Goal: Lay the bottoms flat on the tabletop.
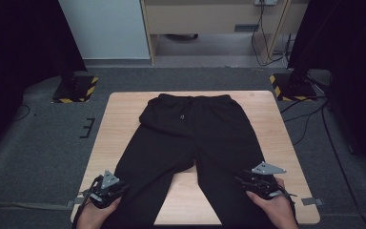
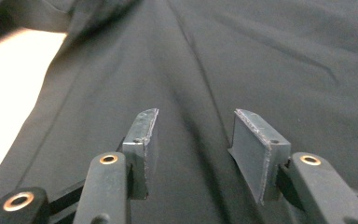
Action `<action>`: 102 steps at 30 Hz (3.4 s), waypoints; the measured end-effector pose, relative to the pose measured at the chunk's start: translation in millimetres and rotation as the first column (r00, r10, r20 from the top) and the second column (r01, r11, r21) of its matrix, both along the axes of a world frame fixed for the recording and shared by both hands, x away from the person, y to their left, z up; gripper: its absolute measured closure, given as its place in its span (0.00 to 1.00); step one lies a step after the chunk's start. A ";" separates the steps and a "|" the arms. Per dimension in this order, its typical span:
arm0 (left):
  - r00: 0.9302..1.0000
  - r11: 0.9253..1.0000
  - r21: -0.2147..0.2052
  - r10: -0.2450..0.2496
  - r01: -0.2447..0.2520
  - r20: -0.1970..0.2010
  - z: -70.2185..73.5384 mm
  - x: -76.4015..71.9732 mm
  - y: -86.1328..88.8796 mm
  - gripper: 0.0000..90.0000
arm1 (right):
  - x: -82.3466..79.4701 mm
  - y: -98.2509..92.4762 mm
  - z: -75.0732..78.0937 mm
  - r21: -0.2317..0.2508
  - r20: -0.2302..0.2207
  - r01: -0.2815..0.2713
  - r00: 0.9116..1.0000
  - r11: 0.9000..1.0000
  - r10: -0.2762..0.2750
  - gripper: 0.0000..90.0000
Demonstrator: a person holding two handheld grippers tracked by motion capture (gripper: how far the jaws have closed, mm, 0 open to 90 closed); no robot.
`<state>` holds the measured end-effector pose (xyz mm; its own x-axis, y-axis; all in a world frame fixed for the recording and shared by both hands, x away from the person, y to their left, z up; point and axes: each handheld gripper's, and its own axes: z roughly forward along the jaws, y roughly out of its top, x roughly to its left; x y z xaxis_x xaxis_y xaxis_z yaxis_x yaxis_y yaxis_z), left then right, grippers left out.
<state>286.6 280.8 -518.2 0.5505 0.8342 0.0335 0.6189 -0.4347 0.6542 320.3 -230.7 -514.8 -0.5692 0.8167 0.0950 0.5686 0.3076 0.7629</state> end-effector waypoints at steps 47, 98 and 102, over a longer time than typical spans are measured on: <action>0.999 0.998 -0.036 -0.054 0.054 -0.001 -0.6 -9.7 -56.7 0.50 | 80.9 150.4 4.6 -0.015 -0.039 -0.078 0.996 0.997 0.078 0.94; 0.997 0.996 -0.073 0.046 -0.041 0.058 -12.4 -1.7 -17.8 0.32 | 63.0 76.1 24.5 -0.021 0.044 -0.073 0.996 0.997 0.074 0.39; 0.997 0.996 -0.075 0.042 -0.038 0.061 -12.7 -2.8 -17.2 0.32 | 58.4 34.3 21.3 -0.074 0.036 0.003 0.999 0.997 0.000 0.46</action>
